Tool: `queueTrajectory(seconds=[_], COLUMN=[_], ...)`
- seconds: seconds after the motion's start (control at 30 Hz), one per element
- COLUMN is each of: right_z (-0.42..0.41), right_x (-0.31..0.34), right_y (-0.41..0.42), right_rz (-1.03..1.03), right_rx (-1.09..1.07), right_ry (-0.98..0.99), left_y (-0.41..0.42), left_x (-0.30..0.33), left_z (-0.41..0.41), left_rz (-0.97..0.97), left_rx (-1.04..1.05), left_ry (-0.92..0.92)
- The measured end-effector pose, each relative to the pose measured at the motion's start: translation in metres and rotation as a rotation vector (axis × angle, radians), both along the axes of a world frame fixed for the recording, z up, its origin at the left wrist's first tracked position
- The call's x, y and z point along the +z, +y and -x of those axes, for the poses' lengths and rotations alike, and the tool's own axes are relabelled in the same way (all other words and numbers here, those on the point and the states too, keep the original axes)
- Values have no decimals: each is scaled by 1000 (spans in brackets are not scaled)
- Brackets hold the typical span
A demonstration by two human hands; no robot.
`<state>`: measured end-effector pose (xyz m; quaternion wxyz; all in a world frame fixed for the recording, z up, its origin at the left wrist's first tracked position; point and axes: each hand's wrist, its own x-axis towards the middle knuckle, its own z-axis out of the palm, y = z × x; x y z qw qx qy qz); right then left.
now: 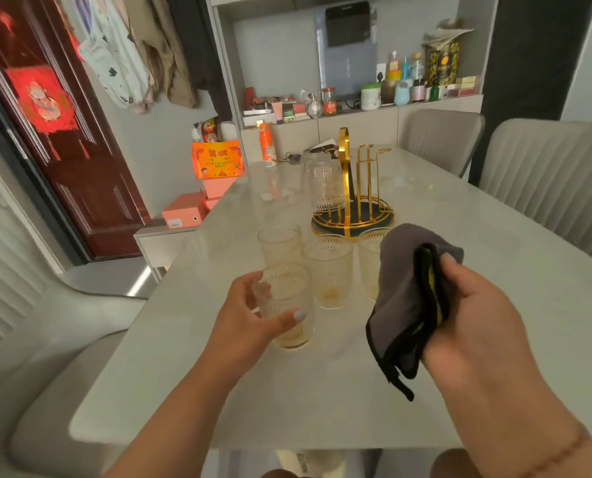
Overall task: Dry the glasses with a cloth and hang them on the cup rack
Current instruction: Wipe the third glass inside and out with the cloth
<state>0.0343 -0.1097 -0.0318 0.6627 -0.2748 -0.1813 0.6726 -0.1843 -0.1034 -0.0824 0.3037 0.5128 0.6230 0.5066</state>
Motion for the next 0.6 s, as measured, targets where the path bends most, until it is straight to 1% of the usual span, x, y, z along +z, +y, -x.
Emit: queueTrajectory(seconds=[0.13,0.2,0.23,0.3,0.37,0.4,0.47,0.5,0.53,0.57,0.6], right_z=[-1,-1,-1,1,9,13,24,30,33,35,34], right_x=[-2,-2,-3,-1,0,-2,-7,-9,-11,-13,-11], right_y=[-5,-7,-9,-15,-23,-27,-32,-35,-35,-32,-30], right_rz=[-13,-25,-45,-136,-262,-340,-576,-704,-786,-817,-812], right_rx=[-4,22,24,-1,-54,-97,-215,-248,-258,-249,-222], right_ry=[-66,-103,-128,-220,-408,-534,-884,-1059,-1193,-1274,-1295], left_y=[6,5,3,-2,-4,-6,-9,-9,-11,-13,-15], left_x=[-7,-8,-6,1,9,14,23,27,29,31,32], left_z=[-5,-6,-9,-19,-34,-43,-60,-67,-73,-79,-84], left_rz=[-70,-116,-145,-188,-174,-163,-159,-163,-167,-168,-170], left_rx=[54,86,96,80,8,-43,-122,-141,-160,-188,-209], left_ry=[1,-39,-92,-265,-428,-500,-638,-676,-691,-692,-686])
